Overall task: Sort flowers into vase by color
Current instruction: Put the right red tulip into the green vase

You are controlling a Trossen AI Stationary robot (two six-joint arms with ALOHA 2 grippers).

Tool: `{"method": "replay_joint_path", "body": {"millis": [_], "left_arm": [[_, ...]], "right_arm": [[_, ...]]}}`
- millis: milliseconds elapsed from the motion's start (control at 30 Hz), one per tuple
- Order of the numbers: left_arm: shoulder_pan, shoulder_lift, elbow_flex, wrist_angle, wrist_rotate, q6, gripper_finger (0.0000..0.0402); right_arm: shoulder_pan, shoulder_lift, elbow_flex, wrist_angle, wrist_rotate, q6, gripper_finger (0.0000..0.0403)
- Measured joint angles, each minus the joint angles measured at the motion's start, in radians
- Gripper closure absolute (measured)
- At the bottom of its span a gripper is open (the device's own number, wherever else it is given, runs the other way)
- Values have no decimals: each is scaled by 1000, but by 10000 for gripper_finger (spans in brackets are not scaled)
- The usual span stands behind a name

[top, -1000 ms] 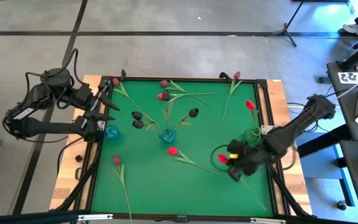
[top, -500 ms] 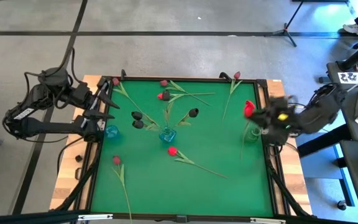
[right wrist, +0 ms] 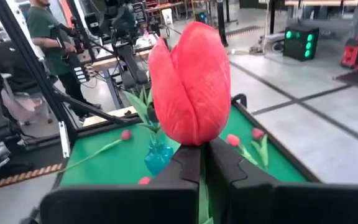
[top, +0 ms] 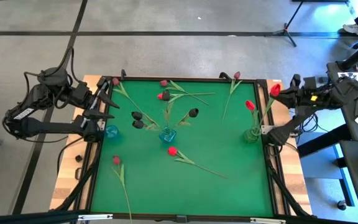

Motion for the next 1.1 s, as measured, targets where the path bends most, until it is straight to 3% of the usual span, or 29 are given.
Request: {"method": "replay_joint_path", "body": {"millis": [300, 567, 700, 800, 933, 1100], "left_arm": [[0, 1, 0, 39, 0, -24, 238], [0, 3, 0, 44, 0, -52, 238], [0, 8, 0, 45, -4, -52, 238], [0, 8, 0, 46, -35, -46, 238], [0, 8, 0, 45, -78, -44, 238], [0, 8, 0, 44, -113, -44, 238]], "right_arm": [[0, -30, -2, -40, 2, -78, 397], [0, -27, -121, -43, -14, -28, 396], [0, -27, -183, -44, -115, 44, 387], [0, -27, -229, -90, -157, 143, 357], [0, -17, -255, -193, -204, 276, 287], [0, 51, -183, -235, -255, 313, 194]]}}
